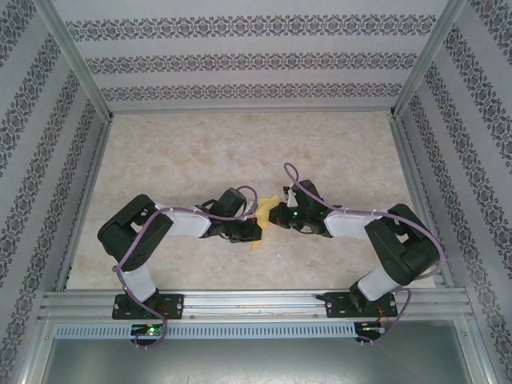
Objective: Fold a paper plane with a square sheet of paper (fold left side to right side)
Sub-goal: Fold the wing for the fifth time at the center of the table.
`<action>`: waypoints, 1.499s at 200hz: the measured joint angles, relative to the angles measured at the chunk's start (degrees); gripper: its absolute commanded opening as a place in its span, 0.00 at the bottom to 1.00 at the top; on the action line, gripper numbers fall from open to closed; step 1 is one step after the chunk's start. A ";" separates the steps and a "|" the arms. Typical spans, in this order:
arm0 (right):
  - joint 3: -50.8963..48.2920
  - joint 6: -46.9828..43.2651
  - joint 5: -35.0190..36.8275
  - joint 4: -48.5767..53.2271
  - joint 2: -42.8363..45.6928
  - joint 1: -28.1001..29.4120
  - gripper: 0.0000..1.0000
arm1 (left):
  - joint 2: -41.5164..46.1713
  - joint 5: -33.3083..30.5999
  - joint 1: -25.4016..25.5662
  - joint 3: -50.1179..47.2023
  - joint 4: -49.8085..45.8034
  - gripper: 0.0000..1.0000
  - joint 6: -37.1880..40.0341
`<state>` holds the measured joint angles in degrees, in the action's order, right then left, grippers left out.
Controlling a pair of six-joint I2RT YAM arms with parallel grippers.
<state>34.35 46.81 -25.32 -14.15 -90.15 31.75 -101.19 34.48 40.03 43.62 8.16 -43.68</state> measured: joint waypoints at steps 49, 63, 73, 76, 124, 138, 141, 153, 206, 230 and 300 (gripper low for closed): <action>3.08 1.03 -0.02 -2.43 -4.48 1.27 0.00 | 0.00 0.02 0.00 0.00 0.00 0.03 0.00; 3.45 1.09 -0.02 -2.58 -5.27 1.53 0.00 | 0.00 0.02 0.00 0.00 0.00 0.03 0.00; 3.50 1.09 0.00 -2.62 -5.66 1.53 0.00 | 0.00 0.02 0.00 0.00 0.00 0.03 0.00; 3.50 1.09 0.00 -2.64 -5.75 1.53 0.00 | 0.02 0.02 0.00 0.00 0.00 0.03 0.00; 3.50 1.09 0.39 -2.58 -7.65 1.53 0.00 | 0.00 0.02 0.00 0.00 0.00 0.03 0.00; 3.50 1.07 0.44 -2.58 -8.28 1.53 0.00 | 0.00 0.04 0.00 0.00 0.02 0.03 0.00; 3.50 1.07 0.44 -2.60 -8.41 1.53 0.00 | 0.00 0.04 0.00 0.00 0.02 0.03 0.00; 3.52 1.07 0.42 -2.67 -8.55 1.51 0.00 | 0.02 0.07 0.00 0.00 0.02 0.03 -0.02; 3.32 1.03 0.26 -3.02 -8.66 1.01 0.00 | 1.31 -0.11 -0.02 -0.72 -0.02 0.06 -0.85; 3.04 0.98 -0.57 -3.69 -8.81 0.61 0.00 | 2.29 1.40 -0.04 -0.87 0.35 0.07 -2.43; 3.02 0.85 -1.55 -4.07 -9.11 0.24 0.00 | 2.54 5.31 -0.04 -0.87 1.73 0.07 -5.22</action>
<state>37.36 47.66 -26.87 -18.22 -99.26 31.99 -98.65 39.79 39.99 42.74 9.89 -48.90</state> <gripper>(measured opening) 0.050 0.069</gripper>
